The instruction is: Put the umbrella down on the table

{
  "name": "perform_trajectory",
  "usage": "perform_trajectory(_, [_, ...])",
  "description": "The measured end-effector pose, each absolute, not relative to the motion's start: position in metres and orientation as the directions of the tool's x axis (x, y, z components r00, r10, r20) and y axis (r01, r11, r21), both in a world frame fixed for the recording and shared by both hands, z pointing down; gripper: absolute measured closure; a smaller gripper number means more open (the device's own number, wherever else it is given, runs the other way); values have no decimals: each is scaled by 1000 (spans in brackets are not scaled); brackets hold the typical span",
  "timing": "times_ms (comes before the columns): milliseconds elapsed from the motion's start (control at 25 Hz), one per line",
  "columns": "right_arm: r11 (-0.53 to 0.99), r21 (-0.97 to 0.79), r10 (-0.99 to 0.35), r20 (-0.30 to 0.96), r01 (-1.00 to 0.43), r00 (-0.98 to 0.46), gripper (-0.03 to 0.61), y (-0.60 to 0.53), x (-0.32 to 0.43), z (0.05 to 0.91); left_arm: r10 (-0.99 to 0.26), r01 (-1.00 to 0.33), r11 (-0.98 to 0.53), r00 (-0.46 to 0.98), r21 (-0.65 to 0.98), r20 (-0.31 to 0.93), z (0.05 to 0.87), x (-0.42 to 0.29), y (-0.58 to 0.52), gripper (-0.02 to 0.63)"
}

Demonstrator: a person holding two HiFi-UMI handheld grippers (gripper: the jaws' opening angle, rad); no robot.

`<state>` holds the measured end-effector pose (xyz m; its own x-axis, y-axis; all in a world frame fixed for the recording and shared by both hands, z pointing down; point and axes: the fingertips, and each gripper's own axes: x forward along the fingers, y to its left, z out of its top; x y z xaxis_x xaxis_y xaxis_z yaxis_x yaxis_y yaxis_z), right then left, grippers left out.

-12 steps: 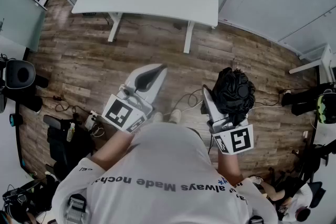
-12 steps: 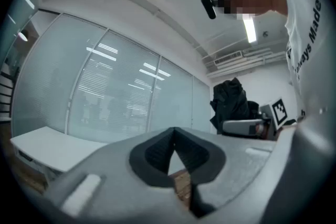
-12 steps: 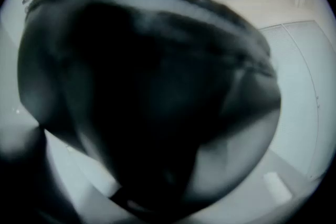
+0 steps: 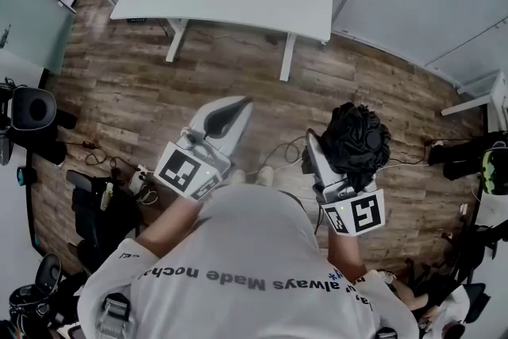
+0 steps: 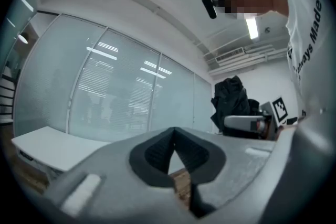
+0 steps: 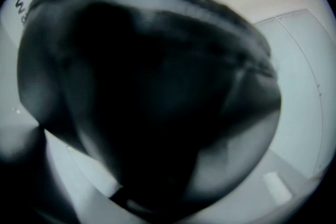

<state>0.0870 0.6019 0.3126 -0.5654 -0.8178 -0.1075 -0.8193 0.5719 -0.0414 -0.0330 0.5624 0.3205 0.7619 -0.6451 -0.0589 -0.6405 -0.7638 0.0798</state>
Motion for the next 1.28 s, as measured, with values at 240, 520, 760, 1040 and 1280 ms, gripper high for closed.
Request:
perform_trajectory(240, [586, -49, -808, -104, -809, -579, 331, 589, 102, 317, -660, -654, -750, 750, 95, -46, 329, -15, 555, 611])
perform_trajectory(520, [590, -48, -807, -86, -806, -585, 331, 553, 97, 322, -666, -660, -744, 745, 104, -39, 335, -21, 519, 611])
perform_trajectory(760, [595, -25, -803, -75, -804, -592, 331, 488, 72, 323, -670, -662, -741, 740, 109, -59, 336, -42, 451, 611])
perform_trajectory(1040, [592, -2, -804, -68, -806, -590, 331, 388, 21, 317, -666, -657, -746, 742, 112, -83, 331, -93, 350, 611])
perform_trajectory(1280, [575, 6, -816, -63, -818, -574, 331, 317, -16, 311, -644, -634, -765, 759, 113, -100, 324, -128, 277, 611])
